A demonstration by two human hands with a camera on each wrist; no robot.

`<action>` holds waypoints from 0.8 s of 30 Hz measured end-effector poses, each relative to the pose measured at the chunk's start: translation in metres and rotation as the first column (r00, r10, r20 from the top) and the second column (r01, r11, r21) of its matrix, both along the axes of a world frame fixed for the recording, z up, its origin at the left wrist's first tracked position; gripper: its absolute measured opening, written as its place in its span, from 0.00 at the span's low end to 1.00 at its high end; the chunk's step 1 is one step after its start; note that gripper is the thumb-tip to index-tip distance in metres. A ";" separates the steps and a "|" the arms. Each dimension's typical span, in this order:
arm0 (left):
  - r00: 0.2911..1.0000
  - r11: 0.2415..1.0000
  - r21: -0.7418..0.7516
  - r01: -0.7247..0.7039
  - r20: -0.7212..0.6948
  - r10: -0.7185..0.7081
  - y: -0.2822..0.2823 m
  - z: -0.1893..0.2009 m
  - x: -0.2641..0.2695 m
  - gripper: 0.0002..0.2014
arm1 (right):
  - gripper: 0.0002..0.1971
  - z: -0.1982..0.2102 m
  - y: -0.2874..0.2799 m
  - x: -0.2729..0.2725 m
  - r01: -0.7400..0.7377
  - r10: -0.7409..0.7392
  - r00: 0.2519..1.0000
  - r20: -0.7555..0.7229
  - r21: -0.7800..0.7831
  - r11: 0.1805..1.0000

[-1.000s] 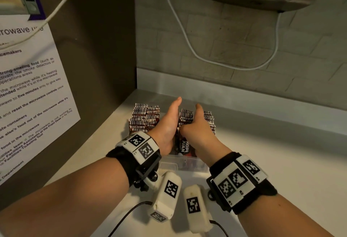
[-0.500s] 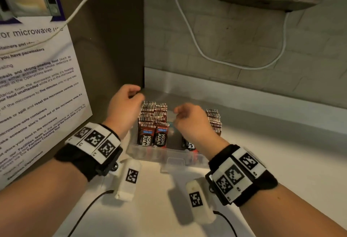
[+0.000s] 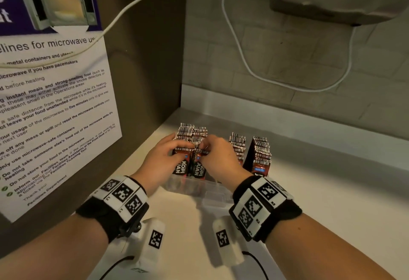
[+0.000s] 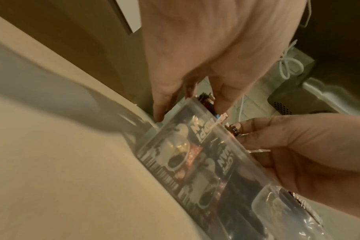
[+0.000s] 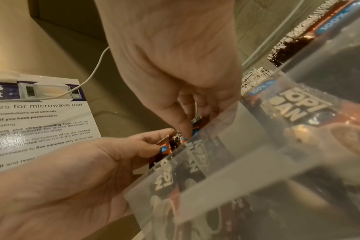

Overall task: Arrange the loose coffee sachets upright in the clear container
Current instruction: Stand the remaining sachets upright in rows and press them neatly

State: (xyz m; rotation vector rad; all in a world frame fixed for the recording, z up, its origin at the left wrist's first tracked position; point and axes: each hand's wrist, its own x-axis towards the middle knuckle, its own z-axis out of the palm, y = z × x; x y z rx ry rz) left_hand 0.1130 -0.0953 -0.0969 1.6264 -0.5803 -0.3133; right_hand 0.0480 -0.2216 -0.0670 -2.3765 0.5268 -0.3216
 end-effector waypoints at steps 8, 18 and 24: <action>0.997 1.000 -0.007 -0.021 -0.070 0.021 -0.004 -0.014 0.003 0.34 | 0.23 -0.004 0.004 0.001 0.056 -0.059 0.998 0.031 0.081 0.995; 0.949 0.958 0.152 -0.241 0.243 0.200 -0.008 0.008 -0.015 0.38 | 0.41 -0.006 0.011 -0.001 0.078 -0.082 0.997 0.006 0.246 0.966; 0.984 0.954 -0.280 -0.104 0.110 0.139 -0.007 0.036 -0.060 0.12 | 0.46 -0.004 0.011 -0.004 0.070 -0.060 0.997 -0.042 0.281 0.957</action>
